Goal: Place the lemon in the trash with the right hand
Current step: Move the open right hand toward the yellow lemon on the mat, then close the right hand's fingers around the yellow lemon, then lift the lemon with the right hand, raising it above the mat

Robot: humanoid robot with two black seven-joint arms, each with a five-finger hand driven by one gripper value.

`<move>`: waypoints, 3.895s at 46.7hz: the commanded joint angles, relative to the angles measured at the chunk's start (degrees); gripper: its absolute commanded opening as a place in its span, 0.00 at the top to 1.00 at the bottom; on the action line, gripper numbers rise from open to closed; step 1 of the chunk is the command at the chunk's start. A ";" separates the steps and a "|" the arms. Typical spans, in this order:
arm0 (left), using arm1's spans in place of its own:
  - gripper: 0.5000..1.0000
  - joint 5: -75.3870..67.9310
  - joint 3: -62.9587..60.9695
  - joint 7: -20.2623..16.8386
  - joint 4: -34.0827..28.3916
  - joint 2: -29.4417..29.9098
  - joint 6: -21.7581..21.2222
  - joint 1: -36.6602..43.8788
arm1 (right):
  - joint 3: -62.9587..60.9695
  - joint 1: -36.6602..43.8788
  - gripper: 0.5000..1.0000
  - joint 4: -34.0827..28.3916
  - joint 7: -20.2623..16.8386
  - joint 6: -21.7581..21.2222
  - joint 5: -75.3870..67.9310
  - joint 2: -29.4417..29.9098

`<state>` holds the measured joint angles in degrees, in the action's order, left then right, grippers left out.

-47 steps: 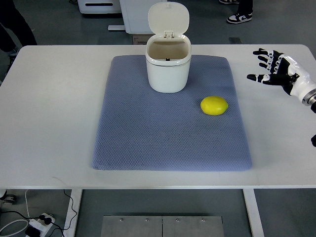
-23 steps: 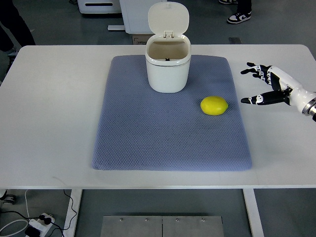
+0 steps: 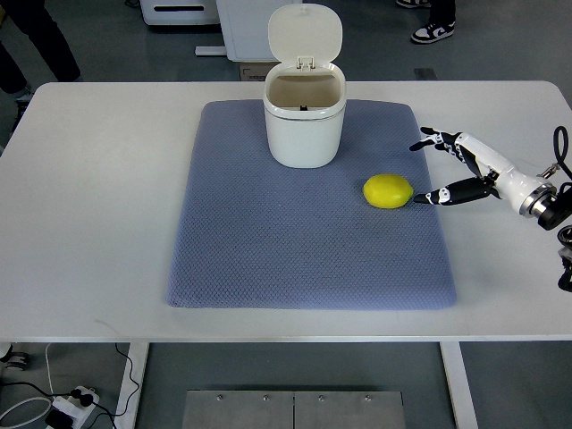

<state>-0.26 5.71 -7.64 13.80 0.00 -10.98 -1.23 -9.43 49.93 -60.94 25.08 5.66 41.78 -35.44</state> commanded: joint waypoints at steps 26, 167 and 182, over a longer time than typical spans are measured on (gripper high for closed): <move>0.00 0.00 0.00 0.00 0.00 0.00 -0.01 0.00 | 4.25 2.19 0.03 2.67 -0.73 1.63 1.73 5.47; 0.00 0.00 0.00 0.00 0.00 0.00 -0.01 0.00 | 11.89 23.28 1.00 -7.00 0.68 -0.74 -11.54 -9.56; 0.00 0.00 0.00 0.00 0.00 0.00 -0.01 0.00 | 21.73 34.36 1.00 -5.33 -0.20 -0.65 -17.43 0.10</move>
<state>-0.26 5.71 -7.63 13.79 0.00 -10.94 -1.21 11.07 83.06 -66.97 25.49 4.96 25.78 -37.30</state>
